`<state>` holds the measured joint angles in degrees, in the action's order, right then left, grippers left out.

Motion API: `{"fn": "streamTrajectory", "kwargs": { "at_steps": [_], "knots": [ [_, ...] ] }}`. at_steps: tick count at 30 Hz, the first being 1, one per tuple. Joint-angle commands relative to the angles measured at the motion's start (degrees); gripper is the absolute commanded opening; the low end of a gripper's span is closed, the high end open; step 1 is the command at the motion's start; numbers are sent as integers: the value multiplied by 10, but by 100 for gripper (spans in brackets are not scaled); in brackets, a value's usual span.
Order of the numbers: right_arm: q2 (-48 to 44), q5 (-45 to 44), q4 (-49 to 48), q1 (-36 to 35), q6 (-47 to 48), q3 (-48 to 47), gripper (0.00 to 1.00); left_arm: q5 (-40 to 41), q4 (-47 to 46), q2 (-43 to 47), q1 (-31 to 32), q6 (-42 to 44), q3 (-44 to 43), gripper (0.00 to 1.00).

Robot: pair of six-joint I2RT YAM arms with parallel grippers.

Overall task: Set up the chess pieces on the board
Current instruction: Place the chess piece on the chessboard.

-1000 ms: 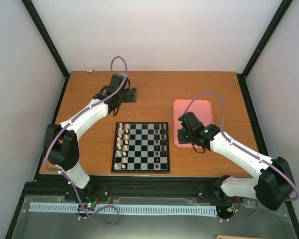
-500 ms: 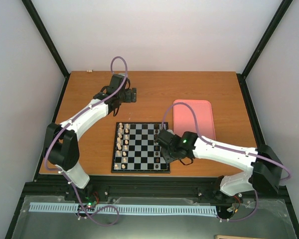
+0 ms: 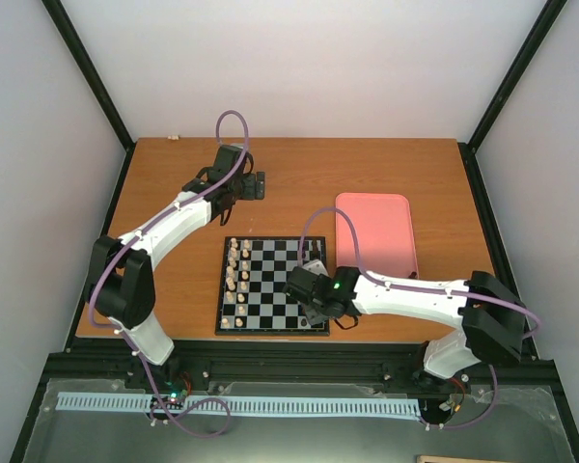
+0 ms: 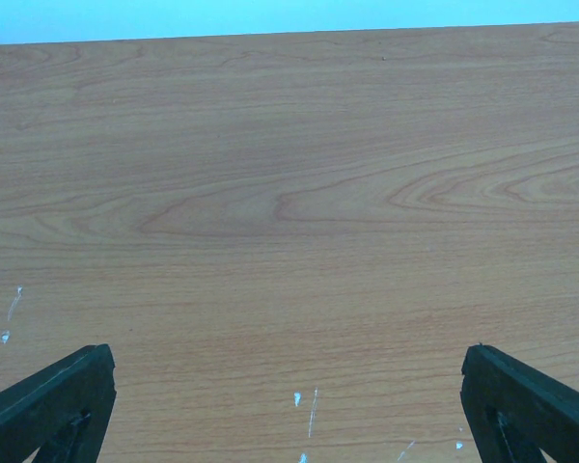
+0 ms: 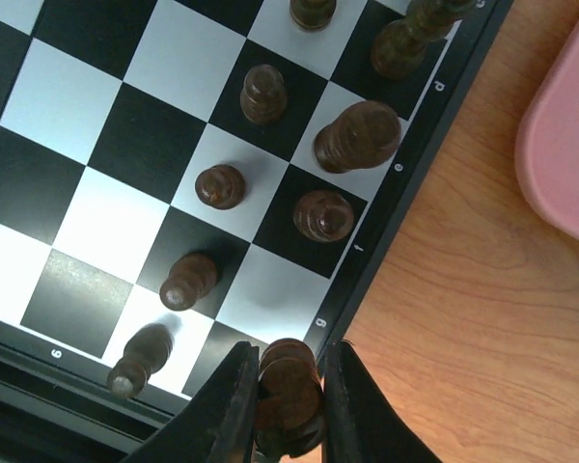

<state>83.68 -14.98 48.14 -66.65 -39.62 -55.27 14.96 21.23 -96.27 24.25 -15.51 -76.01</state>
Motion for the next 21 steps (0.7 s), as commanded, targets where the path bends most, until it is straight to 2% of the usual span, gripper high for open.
{"fn": "streamTrajectory", "kwargs": {
  "at_steps": [1, 21],
  "knots": [
    [24, -12, -44, -7, -15, 9, 4, 2, -7, -2, -1, -5, -13, 100],
    [44, -33, -73, -20, -40, 23, 4, 1, -7, -6, -1, -6, -13, 100]
  ]
}}
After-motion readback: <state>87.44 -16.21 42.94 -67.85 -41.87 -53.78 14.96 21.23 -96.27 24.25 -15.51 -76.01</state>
